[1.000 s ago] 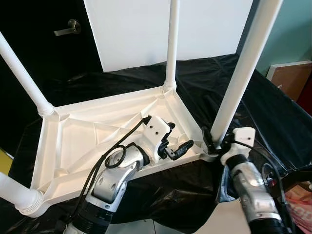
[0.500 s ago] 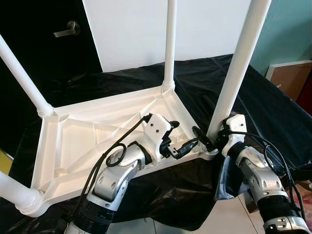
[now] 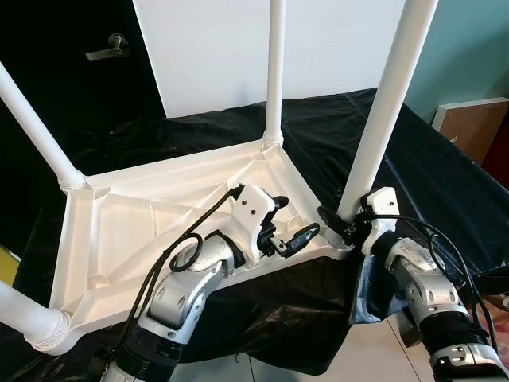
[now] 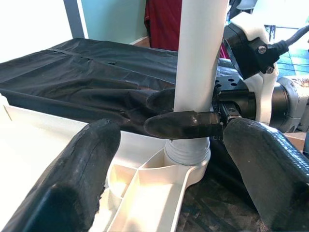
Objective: Building children table
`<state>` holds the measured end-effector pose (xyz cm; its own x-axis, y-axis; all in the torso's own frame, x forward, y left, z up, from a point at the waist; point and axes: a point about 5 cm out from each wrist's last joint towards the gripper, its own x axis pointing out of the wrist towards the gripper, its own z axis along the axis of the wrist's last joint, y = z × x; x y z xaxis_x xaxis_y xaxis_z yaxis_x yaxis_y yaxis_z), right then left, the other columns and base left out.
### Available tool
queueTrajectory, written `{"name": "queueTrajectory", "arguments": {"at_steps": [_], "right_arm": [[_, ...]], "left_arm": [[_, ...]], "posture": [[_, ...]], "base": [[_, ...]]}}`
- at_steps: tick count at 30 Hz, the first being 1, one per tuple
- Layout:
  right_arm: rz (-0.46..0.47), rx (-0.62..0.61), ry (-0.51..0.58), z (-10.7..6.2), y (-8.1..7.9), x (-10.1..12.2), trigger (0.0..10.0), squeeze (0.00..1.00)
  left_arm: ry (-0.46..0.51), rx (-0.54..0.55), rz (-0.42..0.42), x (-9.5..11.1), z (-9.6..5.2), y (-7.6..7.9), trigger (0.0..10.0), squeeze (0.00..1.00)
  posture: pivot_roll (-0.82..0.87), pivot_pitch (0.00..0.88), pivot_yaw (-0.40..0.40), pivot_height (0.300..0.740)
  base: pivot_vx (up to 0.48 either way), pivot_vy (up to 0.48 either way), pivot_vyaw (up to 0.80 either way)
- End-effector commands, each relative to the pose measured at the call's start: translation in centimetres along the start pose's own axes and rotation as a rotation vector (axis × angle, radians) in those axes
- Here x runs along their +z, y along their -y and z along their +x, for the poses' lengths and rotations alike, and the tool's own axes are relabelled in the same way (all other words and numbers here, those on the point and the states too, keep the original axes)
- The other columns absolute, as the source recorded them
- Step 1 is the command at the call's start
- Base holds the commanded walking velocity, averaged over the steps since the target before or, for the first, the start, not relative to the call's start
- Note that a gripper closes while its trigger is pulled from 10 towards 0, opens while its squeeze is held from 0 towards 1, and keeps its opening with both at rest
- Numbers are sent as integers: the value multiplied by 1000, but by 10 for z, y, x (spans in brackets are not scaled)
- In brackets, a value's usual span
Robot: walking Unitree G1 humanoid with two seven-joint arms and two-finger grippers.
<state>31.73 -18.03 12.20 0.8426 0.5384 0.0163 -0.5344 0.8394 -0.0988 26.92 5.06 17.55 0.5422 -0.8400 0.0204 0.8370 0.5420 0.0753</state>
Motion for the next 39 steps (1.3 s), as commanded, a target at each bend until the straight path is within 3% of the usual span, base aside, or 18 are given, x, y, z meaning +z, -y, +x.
{"name": "queueTrajectory", "arguments": {"at_steps": [1,2,3,10,18,20,24,27,34,39], "right_arm": [[9,-8,-24,-2,1,-5,2157,0],[9,-8,-24,-2,1,-5,2157,0],[34,-48,-9,-3,0,-4,10000,0],[66,-225,26,-7,-6,-1,10000,0],[94,-333,28,-10,-16,-4,10000,0],[109,-394,28,-11,-15,-5,10000,0],[138,-643,-3,-15,-17,-13,10000,0],[147,-705,-11,-15,-25,-15,10000,0],[174,-666,17,-8,-48,-12,10000,0],[156,-670,16,-7,-45,-9,10000,0]], "left_arm": [[1,-80,16,3,0,4,10000,0],[1,-80,16,3,0,4,10000,0],[3,-81,17,3,0,5,10000,0],[10,-77,9,2,-1,6,10000,0],[9,-89,6,1,-1,8,10000,0],[8,-91,6,1,-1,8,10000,0],[8,-96,11,1,1,8,10000,0],[9,-98,12,1,1,8,10000,0],[7,-97,18,2,-1,7,10000,0],[1,-82,24,2,-3,5,10000,0]], "posture": [[-166,0,11,740],[-166,0,11,740],[-170,0,5,740],[-174,4,2,740],[-181,5,5,740],[-185,3,6,740],[-187,0,9,740],[-184,0,9,740],[-173,0,13,740],[-165,0,10,740]], "base": [[0,0,0],[0,0,0],[0,0,0],[0,0,0],[0,0,0],[0,0,0],[0,0,0],[0,0,0],[0,0,0],[0,0,0]]}}
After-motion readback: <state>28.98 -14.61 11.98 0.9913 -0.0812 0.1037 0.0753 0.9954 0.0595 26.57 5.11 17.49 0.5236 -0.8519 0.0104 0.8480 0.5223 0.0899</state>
